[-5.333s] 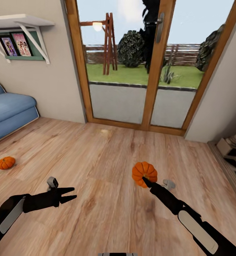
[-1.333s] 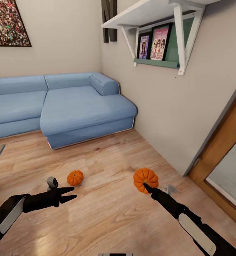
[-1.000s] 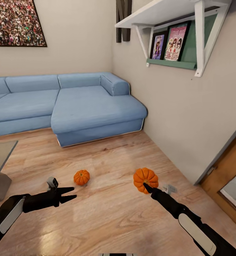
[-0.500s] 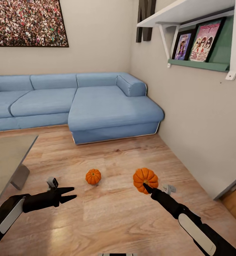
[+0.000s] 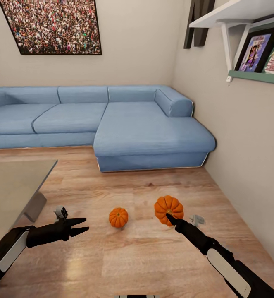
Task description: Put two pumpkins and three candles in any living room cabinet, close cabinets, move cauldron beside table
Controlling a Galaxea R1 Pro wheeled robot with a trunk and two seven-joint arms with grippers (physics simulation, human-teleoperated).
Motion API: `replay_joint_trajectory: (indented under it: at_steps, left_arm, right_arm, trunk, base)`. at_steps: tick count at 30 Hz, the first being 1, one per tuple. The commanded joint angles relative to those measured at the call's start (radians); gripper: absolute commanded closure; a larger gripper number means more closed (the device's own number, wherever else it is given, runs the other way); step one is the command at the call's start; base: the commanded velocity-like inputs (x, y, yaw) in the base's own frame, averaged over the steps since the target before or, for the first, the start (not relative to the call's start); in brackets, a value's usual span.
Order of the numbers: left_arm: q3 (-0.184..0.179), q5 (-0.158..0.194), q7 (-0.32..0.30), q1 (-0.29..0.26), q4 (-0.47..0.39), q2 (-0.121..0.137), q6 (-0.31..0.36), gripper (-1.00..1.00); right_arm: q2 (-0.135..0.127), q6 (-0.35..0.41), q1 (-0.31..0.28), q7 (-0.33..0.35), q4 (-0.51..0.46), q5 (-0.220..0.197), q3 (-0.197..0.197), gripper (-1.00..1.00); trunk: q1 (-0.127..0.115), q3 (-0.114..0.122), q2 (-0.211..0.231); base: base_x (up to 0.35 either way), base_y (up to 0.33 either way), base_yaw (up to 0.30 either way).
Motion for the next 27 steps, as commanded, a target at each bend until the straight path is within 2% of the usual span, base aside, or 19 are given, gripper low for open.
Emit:
replay_joint_trajectory:
  at_steps: [1,7,17,20,23,25,27]
  left_arm:
    - [-0.003,0.004,-0.001,-0.001,0.0,0.001,0.007,-1.0]
    - [-0.003,0.004,-0.001,-0.001,0.0,0.001,0.007,-1.0]
    - [-0.004,0.003,0.0,-0.001,0.0,0.001,0.007,-1.0]
    - [-0.003,-0.016,0.004,-0.001,0.0,0.001,0.007,-1.0]
    - [0.006,-0.042,0.056,-0.001,0.0,0.0,0.006,-1.0]
    - [0.011,-0.048,0.127,-0.001,0.014,-0.002,0.001,-1.0]
    - [0.019,-0.048,0.187,-0.002,0.048,-0.015,-0.01,-1.0]
  right_arm:
    - [-0.001,0.001,0.0,0.002,-0.001,-0.009,0.001,1.0]
    - [-0.002,0.001,0.0,0.004,-0.001,-0.007,0.002,1.0]
    - [-0.002,-0.001,0.0,0.005,-0.001,-0.008,-0.001,1.0]
    - [-0.002,-0.001,0.0,0.006,-0.005,-0.008,-0.001,1.0]
    - [-0.006,-0.003,0.0,0.004,-0.042,-0.007,-0.003,1.0]
    - [-0.01,0.0,0.0,0.001,-0.125,-0.007,-0.006,1.0]
    - [-0.009,0.002,0.0,-0.003,-0.211,-0.009,-0.006,1.0]
  trunk:
    - [0.0,-0.001,0.0]
    - [0.0,-0.001,0.0]
    - [0.0,-0.001,0.0]
    - [0.0,-0.001,0.0]
    - [0.0,-0.001,0.0]
    - [0.0,-0.001,0.0]
    - [0.0,-0.001,0.0]
  base:
    - [0.335,-0.113,0.271]
    - [0.285,-0.114,0.155]
    - [0.017,-0.012,0.002]
    - [0.0,0.0,0.0]
    - [0.0,0.0,0.0]
    - [0.0,0.0,0.0]
    - [0.0,0.0,0.0]
